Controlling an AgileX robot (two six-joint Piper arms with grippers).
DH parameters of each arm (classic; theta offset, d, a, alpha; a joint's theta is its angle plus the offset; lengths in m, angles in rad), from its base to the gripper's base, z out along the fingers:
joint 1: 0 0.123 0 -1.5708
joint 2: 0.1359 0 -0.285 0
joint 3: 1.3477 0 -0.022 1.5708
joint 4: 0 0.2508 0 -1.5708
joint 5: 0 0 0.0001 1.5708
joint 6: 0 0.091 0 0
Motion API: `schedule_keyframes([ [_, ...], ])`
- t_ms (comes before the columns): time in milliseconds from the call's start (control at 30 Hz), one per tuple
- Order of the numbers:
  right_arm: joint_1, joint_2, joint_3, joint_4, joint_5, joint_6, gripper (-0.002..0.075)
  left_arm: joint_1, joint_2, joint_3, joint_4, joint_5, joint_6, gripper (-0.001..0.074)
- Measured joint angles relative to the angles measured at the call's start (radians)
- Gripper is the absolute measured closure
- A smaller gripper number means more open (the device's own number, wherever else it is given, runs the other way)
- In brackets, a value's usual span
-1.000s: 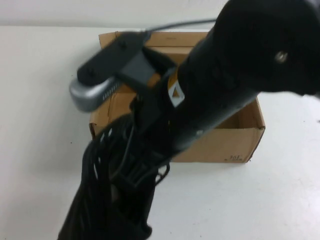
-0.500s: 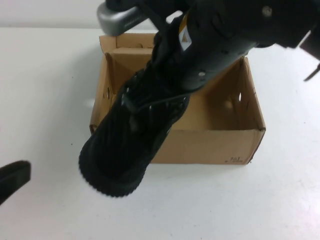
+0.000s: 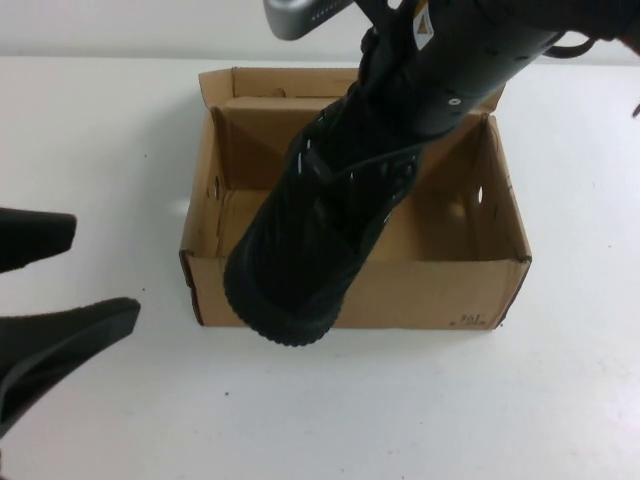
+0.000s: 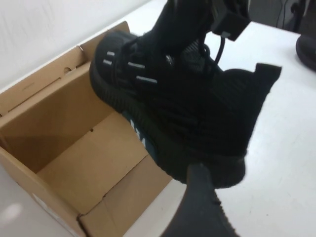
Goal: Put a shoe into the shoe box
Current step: Hand over the shoe
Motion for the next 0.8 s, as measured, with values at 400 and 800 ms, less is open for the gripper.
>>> schedule_keyframes([
  [400,0.000,0.094,-0.009,0.011,0.000,0.062,0.0727,0.000,0.113,0.000,0.032,-0.111,0.034,0.0311],
  [800,-0.004,0.120,-0.029,0.009,0.000,0.062,0.0727,-0.246,0.261,-0.034,0.219,-0.253,-0.017,0.0316],
])
